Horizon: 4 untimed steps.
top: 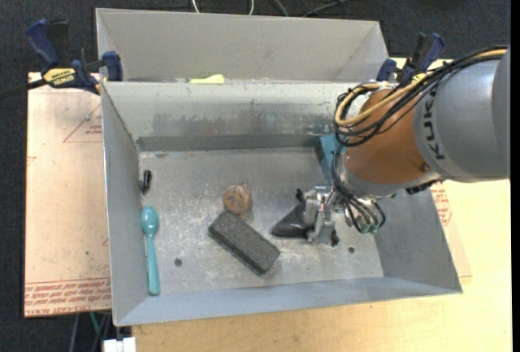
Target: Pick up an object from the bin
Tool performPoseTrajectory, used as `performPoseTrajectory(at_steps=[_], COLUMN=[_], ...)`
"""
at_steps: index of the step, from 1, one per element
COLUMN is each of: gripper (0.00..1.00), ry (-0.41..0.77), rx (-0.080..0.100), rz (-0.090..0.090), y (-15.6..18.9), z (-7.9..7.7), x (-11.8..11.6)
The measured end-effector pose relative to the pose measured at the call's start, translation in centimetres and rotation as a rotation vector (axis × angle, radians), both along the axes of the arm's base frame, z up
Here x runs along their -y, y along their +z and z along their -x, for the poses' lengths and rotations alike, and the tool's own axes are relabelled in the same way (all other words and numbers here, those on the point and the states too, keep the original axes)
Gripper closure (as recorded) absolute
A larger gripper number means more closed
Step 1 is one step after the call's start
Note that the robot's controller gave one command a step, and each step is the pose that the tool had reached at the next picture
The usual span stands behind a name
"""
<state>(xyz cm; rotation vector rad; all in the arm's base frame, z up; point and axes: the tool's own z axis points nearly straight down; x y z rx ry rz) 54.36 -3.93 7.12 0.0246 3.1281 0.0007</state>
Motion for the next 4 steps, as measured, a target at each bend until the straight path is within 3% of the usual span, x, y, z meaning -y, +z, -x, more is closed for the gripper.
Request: performPoseTrajectory(at_steps=[1, 2, 3, 4], gripper=[1.00, 1.00, 1.00, 1.00], ry=[0.000, 0.062, 0.091, 0.168], rx=[0.000, 0.011, -0.009, 0.006], rz=[0.000, 0.002, 0.001, 0.003], y=[0.0, 0.1, 1.4, 4.3], z=[0.0, 1.8, 1.8, 0.3], x=[0.0, -0.3, -0.6, -1.7])
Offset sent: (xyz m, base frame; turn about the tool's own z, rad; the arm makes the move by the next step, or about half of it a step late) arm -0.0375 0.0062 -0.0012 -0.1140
